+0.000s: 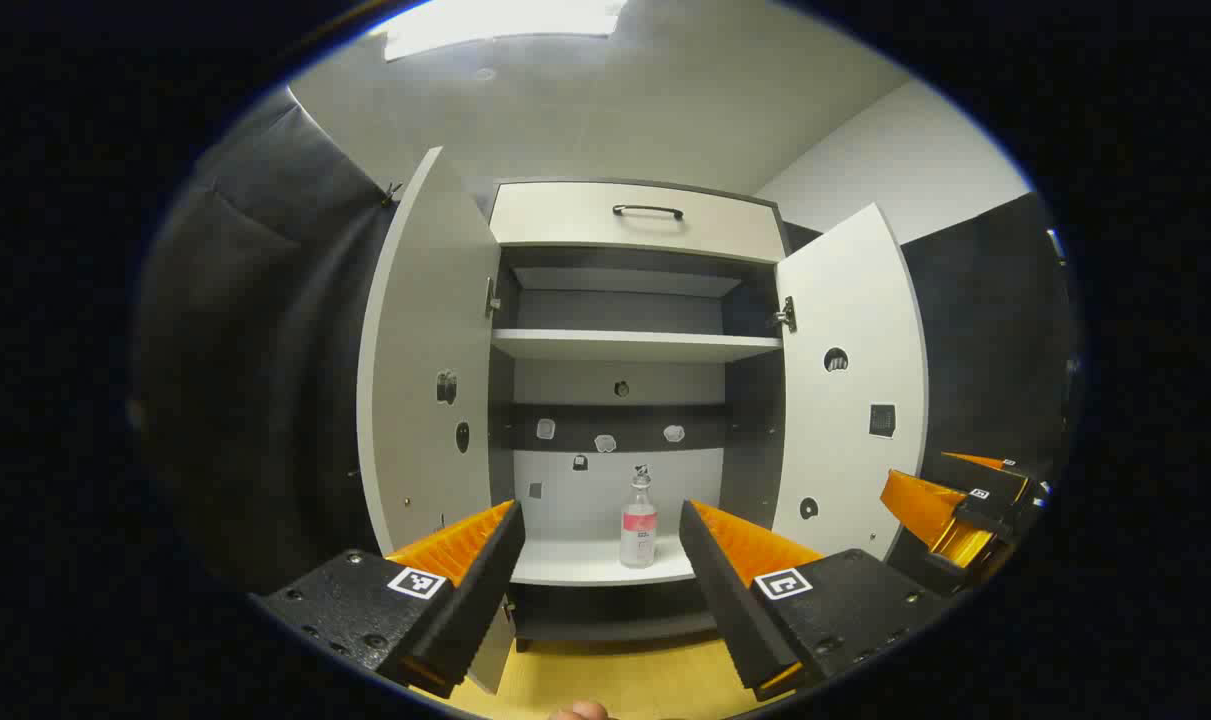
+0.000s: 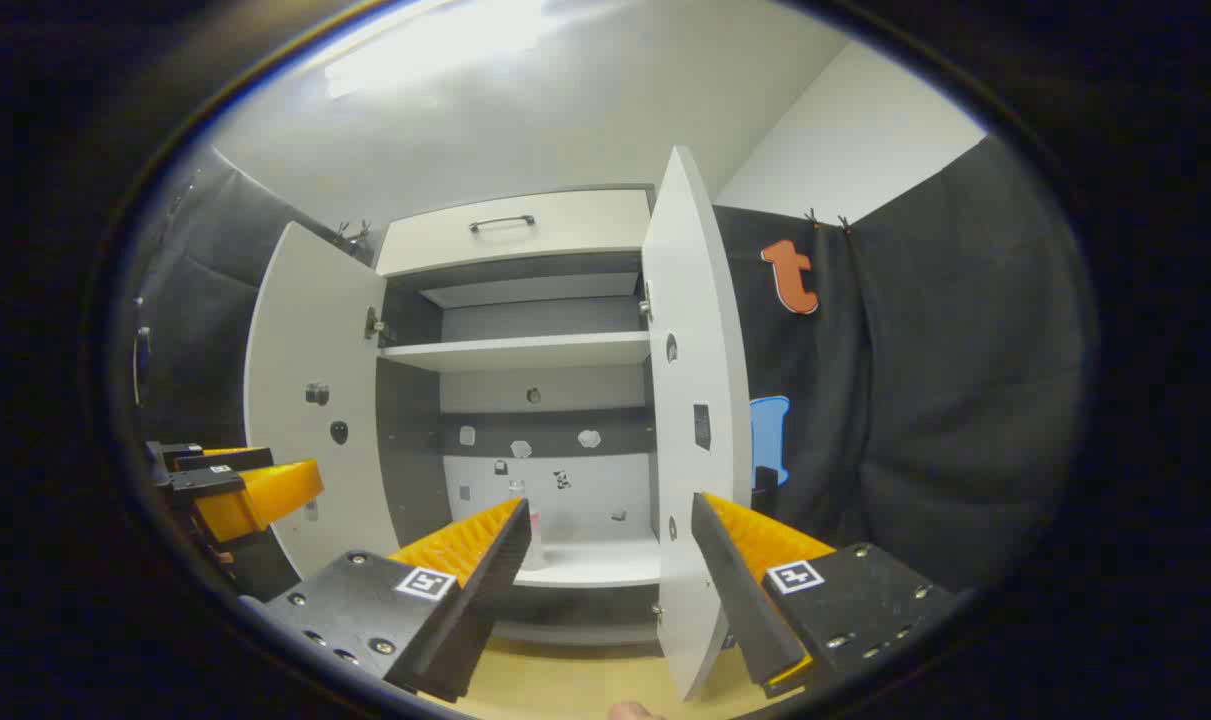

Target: Grasp the bottle in the cabinet with the left hand and place it on the coaster, then close the right door with the right hand and the left door with the left hand.

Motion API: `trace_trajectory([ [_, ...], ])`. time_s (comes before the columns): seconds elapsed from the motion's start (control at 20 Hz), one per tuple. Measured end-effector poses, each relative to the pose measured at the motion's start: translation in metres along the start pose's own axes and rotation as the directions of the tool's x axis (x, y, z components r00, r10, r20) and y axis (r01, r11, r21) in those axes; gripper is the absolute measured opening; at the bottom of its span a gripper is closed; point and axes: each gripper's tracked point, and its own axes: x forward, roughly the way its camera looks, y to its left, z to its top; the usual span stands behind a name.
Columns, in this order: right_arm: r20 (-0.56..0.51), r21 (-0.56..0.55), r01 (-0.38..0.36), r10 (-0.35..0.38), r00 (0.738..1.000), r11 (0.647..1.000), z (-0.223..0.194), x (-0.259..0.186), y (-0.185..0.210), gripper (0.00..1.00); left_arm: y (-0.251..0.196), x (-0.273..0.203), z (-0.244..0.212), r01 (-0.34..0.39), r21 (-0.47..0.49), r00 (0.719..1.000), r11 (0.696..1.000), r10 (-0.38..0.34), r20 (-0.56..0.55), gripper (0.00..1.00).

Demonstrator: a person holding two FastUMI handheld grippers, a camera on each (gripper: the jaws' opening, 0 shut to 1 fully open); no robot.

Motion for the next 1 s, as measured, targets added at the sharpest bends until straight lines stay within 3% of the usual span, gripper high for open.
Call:
trace_trajectory([
  [0.05,-0.002,-0.001,0.000,0.000,1.000,1.000,-0.001,0.001,0.000,0.94,-0.001,0.001,-0.001,0.002,-0.004,1.000,1.000,-0.002,-0.003,0.96],
  [0.2,-0.006,0.000,0.001,-0.001,1.000,1.000,-0.001,0.002,-0.002,0.98,-0.006,0.002,-0.004,0.010,-0.011,1.000,1.000,-0.010,-0.012,0.92],
  [0.25,-0.004,0.000,0.004,-0.004,1.000,1.000,-0.002,0.001,-0.003,0.98,-0.007,0.002,-0.004,0.012,-0.012,1.000,1.000,-0.012,-0.014,0.96],
  [0.5,-0.008,-0.005,0.005,-0.005,1.000,1.000,-0.004,0.002,-0.005,0.93,-0.011,0.002,-0.004,0.014,-0.021,1.000,1.000,-0.014,-0.012,0.96],
  [0.6,-0.011,-0.008,0.006,-0.006,1.000,1.000,-0.005,0.002,-0.007,0.98,-0.012,0.003,-0.004,0.015,-0.020,1.000,1.000,-0.015,-0.012,0.96],
  [1.0,-0.021,-0.008,0.017,-0.017,1.000,1.000,-0.010,0.003,-0.012,0.98,-0.018,0.010,-0.011,0.023,-0.024,0.999,0.999,-0.024,-0.028,0.96],
])
